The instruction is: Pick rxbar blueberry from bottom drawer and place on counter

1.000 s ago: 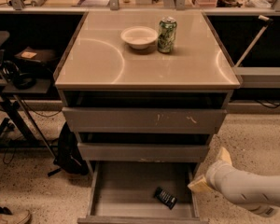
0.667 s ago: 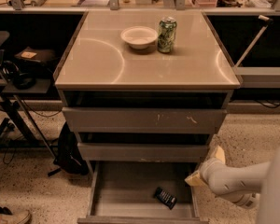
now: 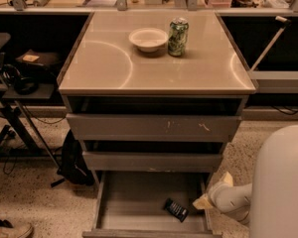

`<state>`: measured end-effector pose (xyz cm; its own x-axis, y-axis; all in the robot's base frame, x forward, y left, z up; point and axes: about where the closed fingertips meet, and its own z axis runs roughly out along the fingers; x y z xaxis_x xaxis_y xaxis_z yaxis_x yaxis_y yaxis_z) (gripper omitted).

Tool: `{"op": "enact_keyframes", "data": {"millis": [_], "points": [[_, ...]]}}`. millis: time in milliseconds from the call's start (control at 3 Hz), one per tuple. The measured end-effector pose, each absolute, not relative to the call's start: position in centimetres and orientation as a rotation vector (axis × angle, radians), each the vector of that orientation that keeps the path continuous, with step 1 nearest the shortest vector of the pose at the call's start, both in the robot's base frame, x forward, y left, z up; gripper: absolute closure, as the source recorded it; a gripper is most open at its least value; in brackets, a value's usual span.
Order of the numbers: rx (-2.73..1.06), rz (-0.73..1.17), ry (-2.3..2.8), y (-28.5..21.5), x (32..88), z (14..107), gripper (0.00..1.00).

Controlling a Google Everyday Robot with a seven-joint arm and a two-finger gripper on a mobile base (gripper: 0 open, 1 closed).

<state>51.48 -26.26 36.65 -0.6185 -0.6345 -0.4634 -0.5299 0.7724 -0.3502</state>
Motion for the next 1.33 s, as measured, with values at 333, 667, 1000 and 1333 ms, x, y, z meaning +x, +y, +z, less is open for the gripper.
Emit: {"op": "enact_keyframes", "data": {"millis": [333,667,1000,1333], "points": [[-0.903,-0.175,2.378,-25.9,51.4,36.1,0.00],[-0.956,-0.008,2.361,-24.1,50.9,32.9,0.00],[-1.042,0.184,2.339,-21.9,49.3,26.5,0.00],[-1.050,0.288,2.370,-20.7,48.5,22.7,0.00]]}}
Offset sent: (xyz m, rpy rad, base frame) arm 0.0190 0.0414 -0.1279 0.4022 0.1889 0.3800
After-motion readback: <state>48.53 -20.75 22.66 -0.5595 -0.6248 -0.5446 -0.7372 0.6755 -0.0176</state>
